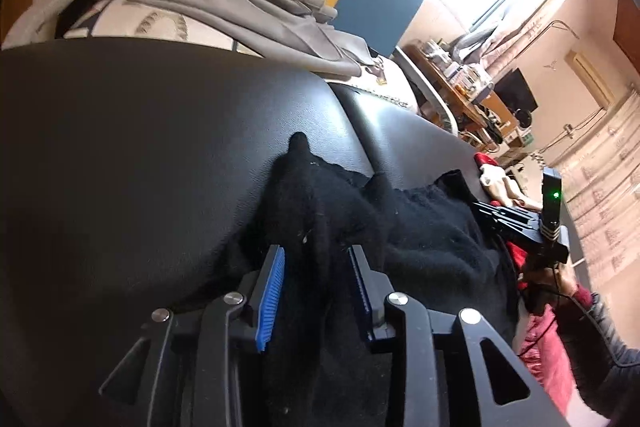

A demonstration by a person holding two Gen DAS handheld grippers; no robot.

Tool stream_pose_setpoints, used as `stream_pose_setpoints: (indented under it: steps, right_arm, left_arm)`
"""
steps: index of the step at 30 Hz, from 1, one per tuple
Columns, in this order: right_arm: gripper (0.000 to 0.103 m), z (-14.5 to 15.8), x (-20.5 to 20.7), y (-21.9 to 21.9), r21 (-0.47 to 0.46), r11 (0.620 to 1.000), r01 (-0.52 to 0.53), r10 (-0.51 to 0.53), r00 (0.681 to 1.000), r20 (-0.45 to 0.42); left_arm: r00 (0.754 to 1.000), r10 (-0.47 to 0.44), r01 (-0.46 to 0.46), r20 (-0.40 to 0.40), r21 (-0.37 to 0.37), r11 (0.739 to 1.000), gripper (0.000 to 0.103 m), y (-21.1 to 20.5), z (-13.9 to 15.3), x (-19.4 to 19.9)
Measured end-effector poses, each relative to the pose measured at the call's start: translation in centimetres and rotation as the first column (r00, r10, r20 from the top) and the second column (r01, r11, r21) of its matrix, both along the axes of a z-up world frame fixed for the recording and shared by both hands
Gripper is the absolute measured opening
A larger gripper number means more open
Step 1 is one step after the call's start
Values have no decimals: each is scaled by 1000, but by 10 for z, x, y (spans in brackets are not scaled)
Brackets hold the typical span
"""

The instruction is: Fold clothes

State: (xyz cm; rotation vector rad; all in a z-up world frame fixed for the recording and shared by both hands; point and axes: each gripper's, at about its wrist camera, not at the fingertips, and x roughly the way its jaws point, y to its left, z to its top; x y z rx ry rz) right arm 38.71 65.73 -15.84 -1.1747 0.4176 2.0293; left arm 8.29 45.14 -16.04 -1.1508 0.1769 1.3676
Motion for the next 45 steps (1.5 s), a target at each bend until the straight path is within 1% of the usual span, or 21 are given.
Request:
stream_pose_setpoints:
  steps: [1, 2, 6, 9, 11, 12, 13, 14, 15, 17, 19, 21, 23, 27, 31, 32, 33, 34, 37, 39, 45]
  right_arm:
    - [5, 1, 0, 2, -4, 1000, 9, -9, 1000, -13]
    - [5, 2, 3, 5, -15, 1000, 27, -28, 999, -39]
    - [5, 1, 16, 17, -66, 992, 110, -118, 984, -134]
    - [6, -11, 24, 32, -142, 977, 158, -183, 965, -187]
    - [10, -10, 28, 36, -161, 972, 174, -206, 955, -215]
    - [20, -6, 30, 37, -156, 971, 183, -215, 952, -220]
    - [32, -2, 33, 36, -138, 971, 196, -222, 951, -214]
    - [37, 4, 36, 34, -115, 972, 207, -227, 951, -211]
    - [39, 12, 39, 30, -82, 975, 207, -221, 951, -217]
    - [40, 32, 42, 18, -2, 983, 186, -181, 955, -235]
    - [51, 43, 40, 9, -2, 992, 129, -124, 954, -273]
    - [52, 46, 29, -3, -42, 998, 46, -56, 956, -287]
    - [52, 44, 13, -13, -72, 997, -29, 8, 962, -273]
    - [51, 29, -17, -19, -106, 989, -104, 79, 973, -218]
    - [48, 4, -39, -19, -130, 984, -122, 103, 984, -144]
    - [48, -2, -41, -19, -132, 984, -123, 106, 986, -131]
    - [45, -6, -43, -19, -132, 983, -124, 109, 987, -117]
    - [38, -10, -43, -20, -129, 984, -126, 112, 988, -110]
    - [16, -15, -44, -21, -93, 986, -137, 128, 987, -100]
    - [8, -14, -44, -19, -86, 987, -133, 123, 986, -109]
    - [5, -1, -42, -9, -41, 996, -80, 72, 983, -170]
  left_arm:
    - [1000, 11, -11, 6, 9, 1000, 7, -1, 0, -1]
    - [1000, 28, -28, 8, 16, 999, 3, -4, 0, -3]
    - [988, 155, -156, 17, 39, 987, 1, -23, -2, -15]
    - [980, 199, -199, 4, -17, 980, 0, -30, -14, -22]
    - [973, 233, -233, -6, -30, 972, 0, -35, -14, -26]
    - [970, 243, -243, 1, -23, 970, 2, -38, -12, -29]
    - [970, 241, -241, 12, -6, 970, 13, -39, -6, -31]
    - [972, 235, -235, 24, 14, 972, 18, -40, 0, -32]
    - [973, 228, -229, 35, 33, 973, 18, -40, 6, -33]
    - [983, 184, -184, -1, 54, 981, 20, -33, 18, -27]
    - [995, 97, -96, -24, 63, 993, 22, -17, 25, -13]
    - [998, 12, -8, -57, 63, 998, 26, -1, 31, 3]
    - [988, -65, 69, -138, 23, 997, 28, 21, 32, 25]
    - [971, -160, 151, -179, -64, 987, 28, 51, 26, 48]
    - [953, -197, 164, -230, -158, 974, 27, 72, 12, 59]
    - [955, -190, 155, -228, -164, 974, 24, 73, 9, 58]
    - [959, -179, 144, -221, -164, 976, 19, 74, 6, 57]
    - [963, -164, 131, -214, -158, 979, 8, 73, 5, 54]
    - [976, -95, 72, -198, -123, 990, 4, 66, 2, 47]
    - [979, -51, 34, -196, -91, 995, 4, 60, 3, 44]
    - [973, 48, -43, -224, 31, 999, 4, 46, 18, 51]
